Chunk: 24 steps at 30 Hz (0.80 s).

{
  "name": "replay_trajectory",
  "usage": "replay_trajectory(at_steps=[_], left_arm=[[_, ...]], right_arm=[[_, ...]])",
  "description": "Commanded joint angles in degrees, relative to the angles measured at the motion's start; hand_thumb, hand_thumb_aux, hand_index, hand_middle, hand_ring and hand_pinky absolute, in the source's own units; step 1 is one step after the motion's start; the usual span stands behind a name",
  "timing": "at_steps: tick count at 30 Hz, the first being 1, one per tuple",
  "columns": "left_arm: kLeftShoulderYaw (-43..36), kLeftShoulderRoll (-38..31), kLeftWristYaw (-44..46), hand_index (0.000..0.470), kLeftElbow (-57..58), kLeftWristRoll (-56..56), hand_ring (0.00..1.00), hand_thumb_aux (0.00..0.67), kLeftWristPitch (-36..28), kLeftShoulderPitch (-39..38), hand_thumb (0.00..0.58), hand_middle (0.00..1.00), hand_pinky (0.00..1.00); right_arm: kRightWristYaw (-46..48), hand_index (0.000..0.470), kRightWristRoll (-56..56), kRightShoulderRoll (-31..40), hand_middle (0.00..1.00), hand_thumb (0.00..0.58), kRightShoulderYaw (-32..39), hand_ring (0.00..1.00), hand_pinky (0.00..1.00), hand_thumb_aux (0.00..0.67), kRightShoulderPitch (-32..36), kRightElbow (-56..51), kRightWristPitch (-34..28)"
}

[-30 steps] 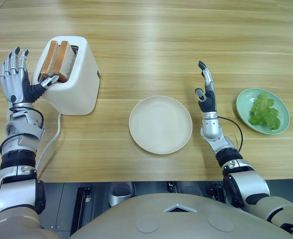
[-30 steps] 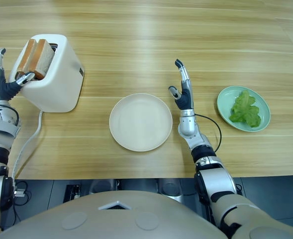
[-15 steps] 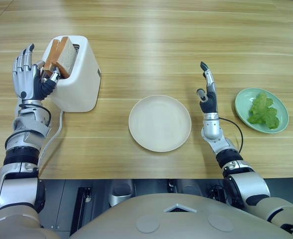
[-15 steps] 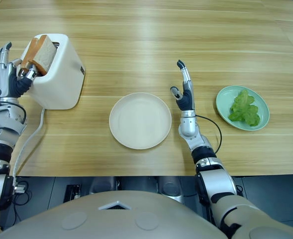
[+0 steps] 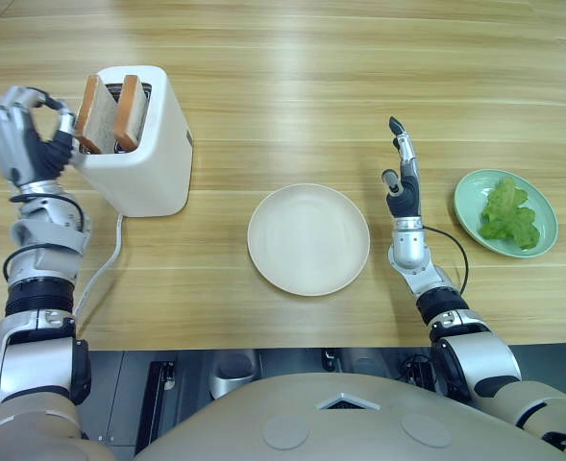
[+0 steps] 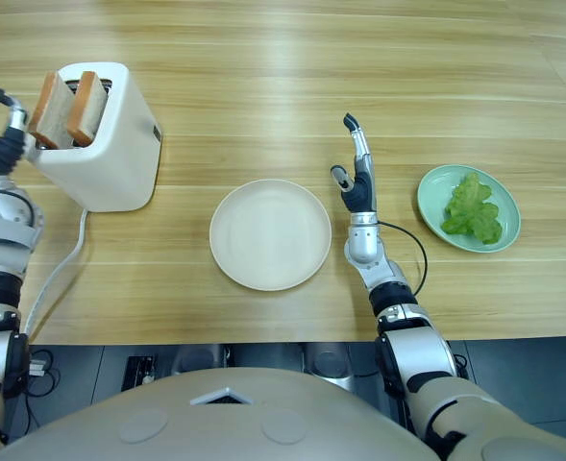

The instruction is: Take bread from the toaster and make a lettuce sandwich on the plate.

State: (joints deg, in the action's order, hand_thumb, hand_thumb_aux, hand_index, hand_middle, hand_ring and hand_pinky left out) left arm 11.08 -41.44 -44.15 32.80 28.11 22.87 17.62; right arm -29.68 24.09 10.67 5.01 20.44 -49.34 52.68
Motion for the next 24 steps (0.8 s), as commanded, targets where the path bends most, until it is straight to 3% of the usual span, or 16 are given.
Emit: replay_trajectory(at_steps=[1, 9, 12, 15, 16, 17, 18, 19, 24], left_arm=[[4.04, 1.37, -1.98, 0.46, -3.65, -3.33, 1.0, 0.67, 1.95, -1.37, 0.58, 1.0, 1.0], [9.33, 6.59, -1.26, 0.46, -16.99, -8.28, 1.0, 0.67, 9.75, -3.85, 0.58, 1.0, 1.0], [7.97, 7.14, 1.08, 0.46, -17.86, -5.41, 1.0, 0.67, 7.72, -4.12, 0.58, 1.0, 1.0], [3.08, 6.07, 2.78, 0.46, -10.61, 1.21, 1.0, 0.67, 4.31, -3.69, 0.58, 1.0, 1.0], [1.63, 5.8, 2.68, 0.46, -8.32, 3.12, 0.45, 0.67, 3.49, -3.66, 0.58, 0.45, 0.45], [0.64, 5.51, 1.83, 0.388, -6.43, 4.76, 0.0, 0.565, 3.13, -3.9, 0.566, 0.0, 0.0], [-0.13, 5.23, 0.62, 0.308, -4.5, 6.05, 0.0, 0.449, 2.63, -4.2, 0.517, 0.0, 0.0], [-0.63, 4.97, -0.14, 0.0, -3.02, 6.75, 0.0, 0.0, 2.27, -4.62, 0.0, 0.0, 0.0], [-0.8, 3.72, -4.49, 0.0, -1.8, 8.88, 0.0, 0.0, 0.67, -8.29, 0.0, 0.0, 0.0]], right_arm=[[0.1, 0.0, -0.57, -0.17, 0.0, 0.0, -0.28, 0.0, 0.0, 0.0, -0.52, 0.38, -0.62], [-0.08, 0.0, -0.31, -0.56, 0.0, 0.0, -0.23, 0.0, 0.0, 0.0, -0.13, 0.19, -0.77], [-0.22, 0.0, -0.19, -0.7, 0.0, 0.0, -0.2, 0.0, 0.0, 0.0, -0.01, 0.19, -0.88], [-0.27, 0.0, -0.03, -0.81, 0.0, 0.0, -0.04, 0.0, 0.0, 0.0, 0.11, 0.05, -0.9], [-0.28, 0.0, 0.01, -0.83, 0.0, 0.0, 0.0, 0.0, 0.0, 0.0, 0.12, 0.01, -0.89], [-0.24, 0.0, 0.03, -0.82, 0.0, 0.0, 0.04, 0.0, 0.0, 0.0, 0.07, 0.03, -0.81], [-0.17, 0.0, -0.01, -0.78, 0.0, 0.0, 0.04, 0.0, 0.0, 0.0, 0.02, 0.02, -0.73], [-0.11, 0.0, -0.05, -0.71, 0.0, 0.0, 0.02, 0.0, 0.0, 0.0, -0.11, 0.08, -0.62], [-0.13, 0.0, -0.12, -0.2, 0.0, 0.0, -0.19, 0.0, 0.0, 0.0, -1.06, 0.55, -0.31]])
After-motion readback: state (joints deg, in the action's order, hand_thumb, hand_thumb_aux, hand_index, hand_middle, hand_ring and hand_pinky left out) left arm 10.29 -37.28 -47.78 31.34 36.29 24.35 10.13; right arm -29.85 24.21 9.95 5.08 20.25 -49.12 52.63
